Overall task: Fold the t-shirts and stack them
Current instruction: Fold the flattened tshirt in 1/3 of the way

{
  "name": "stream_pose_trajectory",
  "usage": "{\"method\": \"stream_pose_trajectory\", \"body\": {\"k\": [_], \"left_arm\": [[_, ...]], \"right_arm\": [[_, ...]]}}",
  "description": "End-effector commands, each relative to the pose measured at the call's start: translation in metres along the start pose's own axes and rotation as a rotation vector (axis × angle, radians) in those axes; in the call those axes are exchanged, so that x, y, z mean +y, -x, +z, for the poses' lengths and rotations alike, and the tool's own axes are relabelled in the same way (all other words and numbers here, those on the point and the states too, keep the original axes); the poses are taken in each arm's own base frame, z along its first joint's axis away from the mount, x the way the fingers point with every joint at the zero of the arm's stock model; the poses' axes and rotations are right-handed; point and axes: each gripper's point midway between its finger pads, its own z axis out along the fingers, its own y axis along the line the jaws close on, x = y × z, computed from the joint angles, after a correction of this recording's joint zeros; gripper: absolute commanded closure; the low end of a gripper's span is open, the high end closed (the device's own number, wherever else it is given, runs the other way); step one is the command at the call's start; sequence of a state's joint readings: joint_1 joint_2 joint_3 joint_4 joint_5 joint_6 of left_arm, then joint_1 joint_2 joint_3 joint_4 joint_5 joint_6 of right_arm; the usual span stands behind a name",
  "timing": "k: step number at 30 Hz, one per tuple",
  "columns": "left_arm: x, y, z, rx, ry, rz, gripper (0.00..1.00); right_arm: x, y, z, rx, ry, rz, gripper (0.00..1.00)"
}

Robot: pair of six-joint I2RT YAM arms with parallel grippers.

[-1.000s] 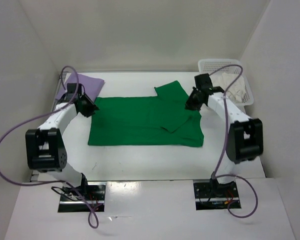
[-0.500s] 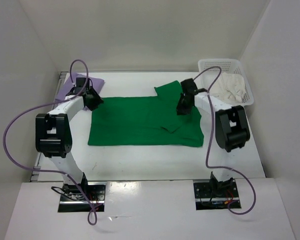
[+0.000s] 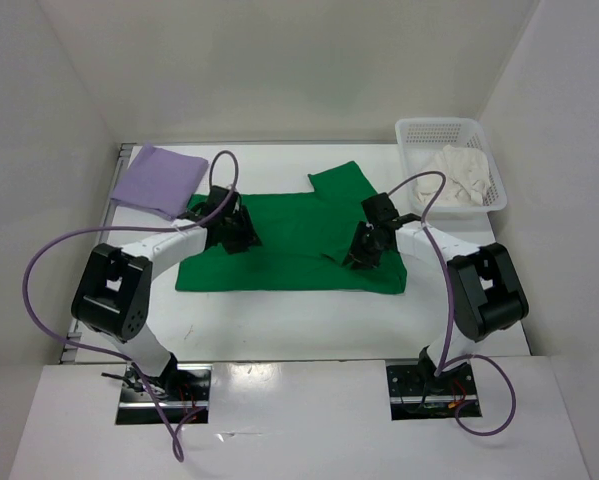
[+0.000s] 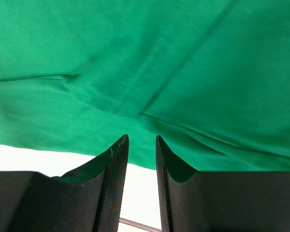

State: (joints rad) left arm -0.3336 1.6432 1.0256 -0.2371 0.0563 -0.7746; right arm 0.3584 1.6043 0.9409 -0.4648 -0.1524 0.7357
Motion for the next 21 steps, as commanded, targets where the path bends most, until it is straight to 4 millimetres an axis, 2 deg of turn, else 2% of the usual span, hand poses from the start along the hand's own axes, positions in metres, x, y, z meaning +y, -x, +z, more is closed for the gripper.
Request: {"method": "stream_pose_trajectory", "body": {"k": [1, 2, 6, 13, 17, 18, 20, 21], "left_arm": [[-0.002, -0.008, -0.002, -0.001, -0.024, -0.024, 0.49], [-0.01, -0.014, -0.002, 0.004, -0.04, -0.013, 0.49], [-0.012, -0.037, 0.0, 0.048, -0.037, 0.01, 0.49], [-0.01, -0.04, -0.001, 0.047, -0.038, 0.0, 0.49], [-0.01, -0.04, -0.001, 0.047, -0.038, 0.0, 0.49], [-0.007, -0.043, 0.0, 0.054, -0.031, -0.001, 0.49], [-0.005, -0.046, -0.001, 0.056, -0.029, -0.001, 0.49], [-0.005, -0.046, -0.001, 0.056, -0.029, -0.001, 0.49]], "right_arm": [[0.021, 0.006, 0.005, -0.019, 0.089, -0.006, 0.65], [0.026, 0.009, 0.005, -0.022, 0.105, -0.009, 0.65], [0.027, 0.012, 0.015, -0.015, 0.098, -0.007, 0.65], [0.026, 0.013, 0.022, -0.007, 0.09, -0.005, 0.63], [0.034, 0.019, 0.024, -0.007, 0.103, -0.007, 0.74], [0.032, 0.017, 0.028, 0.001, 0.095, -0.005, 0.76], [0.037, 0.025, 0.028, -0.017, 0.1, -0.017, 0.76], [0.037, 0.029, 0.034, -0.024, 0.089, -0.016, 0.77]]}}
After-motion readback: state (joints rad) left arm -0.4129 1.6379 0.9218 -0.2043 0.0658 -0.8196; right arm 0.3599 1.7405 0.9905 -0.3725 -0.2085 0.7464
